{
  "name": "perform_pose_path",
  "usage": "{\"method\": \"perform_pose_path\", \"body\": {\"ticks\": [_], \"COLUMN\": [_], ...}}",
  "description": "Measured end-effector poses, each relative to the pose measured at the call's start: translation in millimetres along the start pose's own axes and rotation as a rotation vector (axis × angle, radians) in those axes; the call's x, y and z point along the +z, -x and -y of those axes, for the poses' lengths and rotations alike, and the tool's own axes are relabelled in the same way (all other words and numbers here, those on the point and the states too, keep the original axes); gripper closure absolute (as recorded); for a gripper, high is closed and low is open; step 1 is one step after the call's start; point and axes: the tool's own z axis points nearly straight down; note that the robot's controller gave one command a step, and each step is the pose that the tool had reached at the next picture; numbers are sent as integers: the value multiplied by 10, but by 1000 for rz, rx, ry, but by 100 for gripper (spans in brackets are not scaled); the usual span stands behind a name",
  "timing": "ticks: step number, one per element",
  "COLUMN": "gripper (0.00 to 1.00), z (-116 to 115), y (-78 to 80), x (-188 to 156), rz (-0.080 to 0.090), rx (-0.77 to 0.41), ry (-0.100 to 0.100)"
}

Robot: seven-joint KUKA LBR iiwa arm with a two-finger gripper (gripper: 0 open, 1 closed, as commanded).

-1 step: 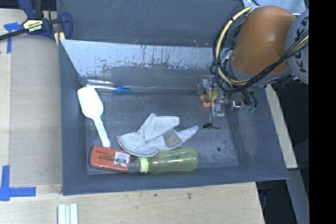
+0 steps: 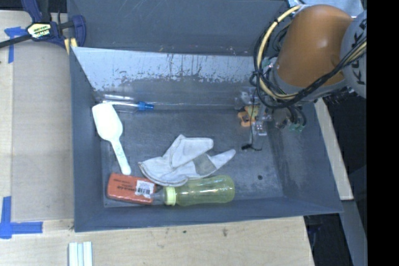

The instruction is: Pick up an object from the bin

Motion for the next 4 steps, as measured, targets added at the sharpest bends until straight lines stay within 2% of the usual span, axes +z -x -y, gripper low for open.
{"method": "perform_pose_path", "body": {"ticks": [1, 2, 3, 4], "gripper": [0, 0, 0, 0], "z": [-373, -928, -1174, -1178], "y": [13, 143, 164, 189], "x": [495, 345, 420, 1097], "rz": [5, -7, 4, 1], "rx": [-77, -14, -192, -209], "ry": [-1, 0, 1, 2]}}
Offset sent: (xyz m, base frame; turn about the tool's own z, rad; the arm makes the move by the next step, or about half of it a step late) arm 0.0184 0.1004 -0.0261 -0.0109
